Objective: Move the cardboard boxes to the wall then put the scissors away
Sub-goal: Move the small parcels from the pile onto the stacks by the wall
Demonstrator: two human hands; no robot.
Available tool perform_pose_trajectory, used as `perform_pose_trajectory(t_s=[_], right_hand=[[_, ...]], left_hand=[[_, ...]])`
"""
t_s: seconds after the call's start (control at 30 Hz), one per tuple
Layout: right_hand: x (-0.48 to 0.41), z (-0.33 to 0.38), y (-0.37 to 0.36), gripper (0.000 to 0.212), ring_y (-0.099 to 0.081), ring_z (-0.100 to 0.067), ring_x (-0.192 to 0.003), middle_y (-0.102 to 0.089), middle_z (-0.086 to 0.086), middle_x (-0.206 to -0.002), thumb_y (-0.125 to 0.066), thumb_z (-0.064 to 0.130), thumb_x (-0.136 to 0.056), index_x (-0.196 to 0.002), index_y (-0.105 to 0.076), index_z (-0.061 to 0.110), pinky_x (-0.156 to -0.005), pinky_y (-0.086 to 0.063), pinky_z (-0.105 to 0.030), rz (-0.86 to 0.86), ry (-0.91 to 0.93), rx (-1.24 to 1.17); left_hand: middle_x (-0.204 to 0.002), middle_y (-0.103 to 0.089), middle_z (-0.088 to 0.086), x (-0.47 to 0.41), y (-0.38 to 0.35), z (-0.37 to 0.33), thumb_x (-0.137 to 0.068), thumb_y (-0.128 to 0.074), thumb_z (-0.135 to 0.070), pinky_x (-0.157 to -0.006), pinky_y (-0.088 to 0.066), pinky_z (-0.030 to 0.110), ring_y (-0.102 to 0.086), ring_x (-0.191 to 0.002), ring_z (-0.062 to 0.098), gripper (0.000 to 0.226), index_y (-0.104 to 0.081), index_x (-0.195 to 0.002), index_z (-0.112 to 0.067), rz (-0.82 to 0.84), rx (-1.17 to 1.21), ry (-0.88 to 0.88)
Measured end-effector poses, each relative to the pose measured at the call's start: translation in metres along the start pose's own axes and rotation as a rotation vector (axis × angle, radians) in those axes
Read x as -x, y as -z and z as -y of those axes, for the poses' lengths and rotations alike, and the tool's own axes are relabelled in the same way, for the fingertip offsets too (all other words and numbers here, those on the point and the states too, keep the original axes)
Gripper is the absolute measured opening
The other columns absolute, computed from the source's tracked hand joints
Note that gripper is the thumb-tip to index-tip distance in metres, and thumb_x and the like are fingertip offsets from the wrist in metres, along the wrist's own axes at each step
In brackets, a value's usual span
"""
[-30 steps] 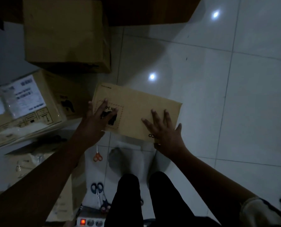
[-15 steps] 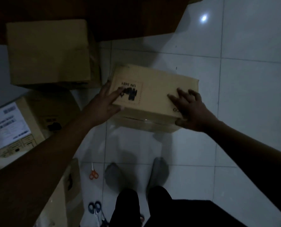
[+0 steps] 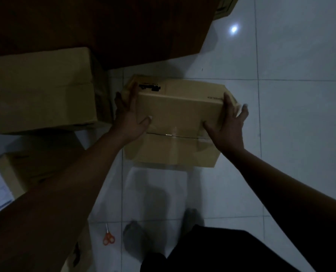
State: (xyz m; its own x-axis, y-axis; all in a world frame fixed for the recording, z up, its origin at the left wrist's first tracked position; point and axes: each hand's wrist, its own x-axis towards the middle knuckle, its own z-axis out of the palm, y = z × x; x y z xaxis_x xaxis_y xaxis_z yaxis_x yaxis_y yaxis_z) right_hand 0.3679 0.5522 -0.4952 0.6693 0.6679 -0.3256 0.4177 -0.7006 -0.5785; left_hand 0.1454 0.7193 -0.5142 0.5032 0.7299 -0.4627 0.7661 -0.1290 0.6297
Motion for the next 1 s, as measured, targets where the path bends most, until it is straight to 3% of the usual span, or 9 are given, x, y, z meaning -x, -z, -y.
perform_pose_trajectory(t_s=[0.07,0.23,0.33,0.43,0.57,0.63,0.73,0.83,1.0], right_hand=[[0.001,-0.002,-0.009,0.097,-0.040,-0.041,-0.127,-0.018,-0.016,-0.147,-0.071,0.044,-0.080,-0.149,-0.002,0.050,-0.102,-0.041,-0.060,-0.015,-0.015,-0.086],[-0.009,-0.011,-0.014,0.103,-0.040,-0.023,-0.112,-0.026,-0.016,-0.140,-0.071,0.035,-0.086,-0.152,0.008,0.041,-0.095,-0.039,-0.037,0.004,-0.016,-0.188],[-0.015,-0.017,-0.017,0.109,-0.045,-0.031,-0.114,-0.029,-0.016,-0.136,-0.074,0.033,-0.084,-0.152,0.011,0.040,-0.099,-0.044,-0.044,0.082,-0.040,-0.131],[-0.011,-0.019,-0.023,0.110,-0.041,-0.042,-0.124,-0.024,-0.018,-0.142,-0.074,0.041,-0.081,-0.152,0.010,0.040,-0.103,-0.041,-0.056,0.102,-0.034,-0.046],[0.006,-0.024,-0.032,0.105,-0.021,-0.047,-0.139,0.010,-0.017,-0.159,-0.070,0.046,-0.083,-0.150,0.011,0.044,-0.107,-0.031,-0.061,0.097,-0.037,0.014],[0.016,-0.026,-0.033,0.103,-0.023,-0.048,-0.138,0.020,-0.014,-0.160,-0.069,0.047,-0.084,-0.148,0.013,0.044,-0.103,-0.034,-0.060,0.082,-0.004,0.057],[0.031,-0.032,-0.032,0.096,-0.038,-0.046,-0.126,0.019,-0.004,-0.162,-0.057,0.057,-0.087,-0.148,0.016,0.044,-0.094,-0.043,-0.056,0.111,0.090,0.172],[0.048,-0.039,-0.033,0.086,-0.036,-0.046,-0.127,0.014,0.006,-0.163,-0.040,0.069,-0.083,-0.147,0.014,0.050,-0.098,-0.040,-0.057,0.216,0.073,0.249],[0.073,-0.035,-0.025,0.081,-0.026,-0.045,-0.133,0.012,0.011,-0.163,-0.046,0.070,-0.087,-0.152,-0.003,0.049,-0.104,-0.031,-0.055,0.314,-0.013,0.327]], left_hand=[[-0.158,0.010,0.023,0.002,-0.007,0.002,-0.075,-0.059,-0.063,-0.116,-0.022,0.054,-0.008,-0.145,0.043,0.101,0.016,-0.142,-0.056,-0.060,-0.025,-0.042],[-0.155,0.015,0.030,0.016,-0.027,0.016,-0.072,-0.051,-0.067,-0.118,-0.005,0.043,0.008,-0.146,0.041,0.103,0.005,-0.152,-0.035,-0.143,-0.153,-0.210],[-0.159,0.018,0.016,0.018,-0.037,0.025,-0.065,-0.050,-0.071,-0.114,-0.024,0.057,-0.003,-0.146,0.044,0.104,0.008,-0.148,-0.050,-0.055,-0.249,-0.204],[-0.159,0.022,0.002,0.017,-0.039,0.023,-0.062,-0.046,-0.075,-0.107,-0.031,0.062,-0.010,-0.143,0.048,0.103,0.000,-0.150,-0.047,-0.034,-0.355,-0.174],[-0.161,0.014,0.010,0.017,-0.037,0.022,-0.065,-0.041,-0.079,-0.108,-0.028,0.057,-0.018,-0.141,0.048,0.101,-0.007,-0.152,-0.040,-0.042,-0.456,-0.230],[-0.162,0.011,0.006,0.020,-0.037,0.019,-0.063,-0.043,-0.080,-0.107,-0.029,0.056,-0.020,-0.139,0.047,0.102,-0.008,-0.152,-0.043,-0.025,-0.407,-0.177],[-0.161,0.012,-0.007,0.029,-0.037,0.008,-0.065,-0.059,-0.077,-0.103,-0.031,0.057,-0.019,-0.137,0.044,0.104,-0.007,-0.150,-0.049,0.015,-0.349,-0.056],[-0.160,0.015,-0.015,0.044,-0.035,0.007,-0.069,-0.064,-0.073,-0.105,-0.026,0.060,-0.012,-0.139,0.042,0.101,-0.006,-0.150,-0.051,0.092,-0.375,-0.023],[-0.157,0.020,-0.020,0.082,-0.036,0.005,-0.072,-0.060,-0.075,-0.105,-0.027,0.056,-0.011,-0.138,0.043,0.098,-0.005,-0.149,-0.051,0.153,-0.430,0.053]])
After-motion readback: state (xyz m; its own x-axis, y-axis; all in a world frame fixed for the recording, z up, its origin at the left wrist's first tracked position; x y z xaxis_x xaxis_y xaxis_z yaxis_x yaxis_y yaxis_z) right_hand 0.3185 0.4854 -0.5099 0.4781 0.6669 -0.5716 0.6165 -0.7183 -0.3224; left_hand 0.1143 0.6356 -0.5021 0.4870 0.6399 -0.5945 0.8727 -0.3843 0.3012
